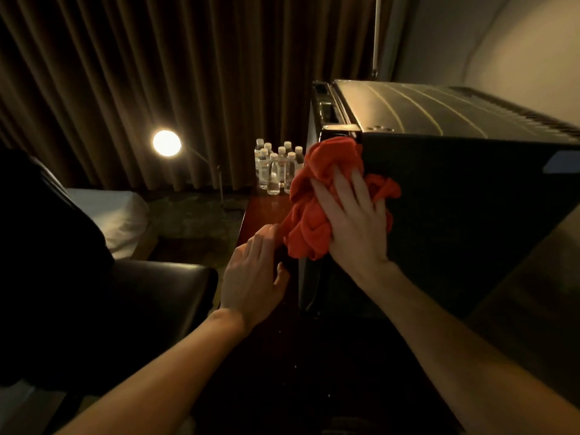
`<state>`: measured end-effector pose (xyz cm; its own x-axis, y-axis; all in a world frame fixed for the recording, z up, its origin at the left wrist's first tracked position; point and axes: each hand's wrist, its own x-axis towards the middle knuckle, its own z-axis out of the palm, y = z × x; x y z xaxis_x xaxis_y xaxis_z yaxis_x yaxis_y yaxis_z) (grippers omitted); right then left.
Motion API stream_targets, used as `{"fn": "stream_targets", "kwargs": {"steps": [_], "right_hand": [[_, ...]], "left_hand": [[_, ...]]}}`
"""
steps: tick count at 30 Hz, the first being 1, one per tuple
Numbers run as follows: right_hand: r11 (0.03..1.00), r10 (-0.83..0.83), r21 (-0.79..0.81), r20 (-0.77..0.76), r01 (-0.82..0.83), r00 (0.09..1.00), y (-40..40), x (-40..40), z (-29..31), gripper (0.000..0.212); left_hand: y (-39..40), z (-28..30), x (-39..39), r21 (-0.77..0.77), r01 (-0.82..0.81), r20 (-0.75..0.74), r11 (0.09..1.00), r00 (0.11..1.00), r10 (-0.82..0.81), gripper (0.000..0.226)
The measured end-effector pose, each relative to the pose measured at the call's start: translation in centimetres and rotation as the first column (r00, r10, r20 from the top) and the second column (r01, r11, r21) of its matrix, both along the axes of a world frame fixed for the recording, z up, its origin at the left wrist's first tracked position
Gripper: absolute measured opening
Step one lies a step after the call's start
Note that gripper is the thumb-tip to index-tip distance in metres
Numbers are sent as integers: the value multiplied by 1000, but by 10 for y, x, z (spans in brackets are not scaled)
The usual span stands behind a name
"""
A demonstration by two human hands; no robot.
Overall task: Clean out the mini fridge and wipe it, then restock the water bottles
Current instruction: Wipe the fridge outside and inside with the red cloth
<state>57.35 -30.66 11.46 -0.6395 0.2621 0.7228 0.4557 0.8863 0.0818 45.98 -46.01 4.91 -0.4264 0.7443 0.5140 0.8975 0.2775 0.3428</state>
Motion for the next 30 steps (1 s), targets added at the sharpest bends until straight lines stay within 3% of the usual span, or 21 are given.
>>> {"fn": "stream_targets", "kwargs": {"steps": [10,16,21,25,30], "right_hand": [[996,-62,64,117,55,991,-9,6,-109,88],[998,-29,-44,260,42,965,-17,17,-194,93],[988,60,-155,365,-3,929,-26,25,-274,44],[979,94,-201,401,-13,911,-17,20,-277,44],[990,123,-121,521,-70,845,-8,22,-258,51]], "left_hand": [[-5,-60,-16,-110,35,35,993,999,-31,65],[-8,-108,-13,-152,38,67,988,997,-28,65],[-4,-139,-9,-164,76,58,983,996,-67,65],[1,-156,-11,-150,72,30,986,997,-69,59],[1,-155,-8,-150,72,42,986,997,-66,59]]}}
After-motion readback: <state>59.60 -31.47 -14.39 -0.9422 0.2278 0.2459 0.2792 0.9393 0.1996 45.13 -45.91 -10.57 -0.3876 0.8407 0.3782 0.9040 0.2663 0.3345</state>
